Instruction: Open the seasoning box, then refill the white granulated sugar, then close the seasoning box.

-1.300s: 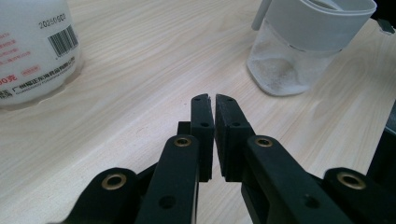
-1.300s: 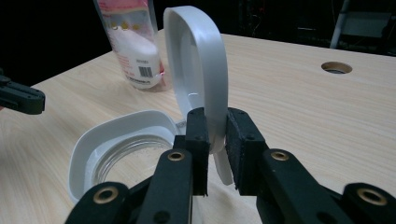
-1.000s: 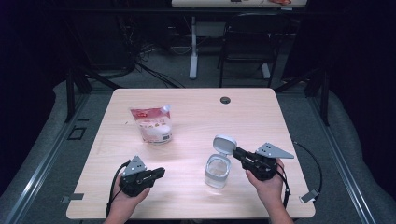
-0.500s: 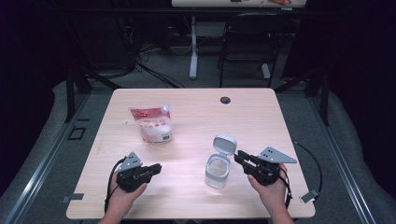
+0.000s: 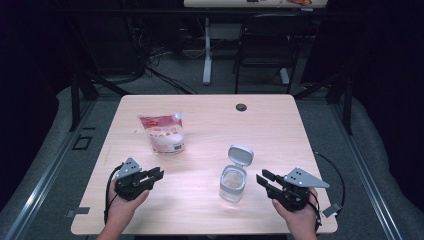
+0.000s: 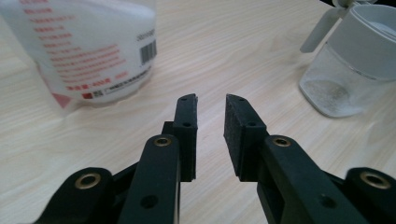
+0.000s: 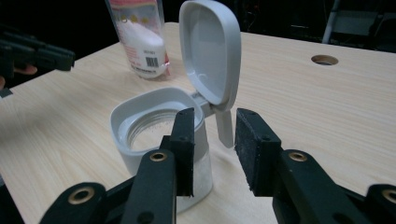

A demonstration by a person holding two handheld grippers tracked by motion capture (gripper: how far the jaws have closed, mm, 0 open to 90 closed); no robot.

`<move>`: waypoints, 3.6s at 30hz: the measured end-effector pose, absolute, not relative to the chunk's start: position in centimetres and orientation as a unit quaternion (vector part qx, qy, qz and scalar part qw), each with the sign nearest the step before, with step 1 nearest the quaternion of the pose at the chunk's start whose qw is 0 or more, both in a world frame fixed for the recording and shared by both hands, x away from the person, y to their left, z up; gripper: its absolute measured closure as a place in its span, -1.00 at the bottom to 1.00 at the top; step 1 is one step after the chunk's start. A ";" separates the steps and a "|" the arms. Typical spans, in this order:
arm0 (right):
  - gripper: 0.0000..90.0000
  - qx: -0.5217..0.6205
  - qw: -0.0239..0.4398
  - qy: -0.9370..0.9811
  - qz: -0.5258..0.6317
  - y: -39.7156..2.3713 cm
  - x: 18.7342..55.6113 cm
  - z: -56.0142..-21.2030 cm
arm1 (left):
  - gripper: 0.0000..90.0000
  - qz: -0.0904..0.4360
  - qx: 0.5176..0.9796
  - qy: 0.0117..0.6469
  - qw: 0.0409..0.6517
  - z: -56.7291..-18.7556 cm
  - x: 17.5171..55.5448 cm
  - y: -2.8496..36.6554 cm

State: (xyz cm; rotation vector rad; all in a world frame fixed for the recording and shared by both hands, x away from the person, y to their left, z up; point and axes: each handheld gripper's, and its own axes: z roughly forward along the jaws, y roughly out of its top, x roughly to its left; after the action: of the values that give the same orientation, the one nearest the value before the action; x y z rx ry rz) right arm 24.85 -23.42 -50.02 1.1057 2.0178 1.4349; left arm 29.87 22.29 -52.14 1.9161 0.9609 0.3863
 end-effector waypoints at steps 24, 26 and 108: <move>0.46 0.414 0.193 0.718 0.525 -24.8 25.0 -51.5 | 0.45 0.166 0.754 0.433 0.465 -49.8 32.4 24.5; 0.45 0.415 0.193 0.718 0.524 -24.8 25.0 -51.5 | 0.45 0.169 0.755 0.433 0.464 -49.5 32.6 24.5; 0.41 0.431 0.174 0.701 0.540 -25.8 25.5 -51.9 | 0.54 0.211 0.738 0.422 0.481 -46.2 38.3 25.0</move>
State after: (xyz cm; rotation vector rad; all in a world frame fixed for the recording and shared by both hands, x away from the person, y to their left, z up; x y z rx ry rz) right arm 25.52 -25.75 -51.85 1.2226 1.9874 1.5322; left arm 38.31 25.00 -46.23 1.8006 1.0297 0.5157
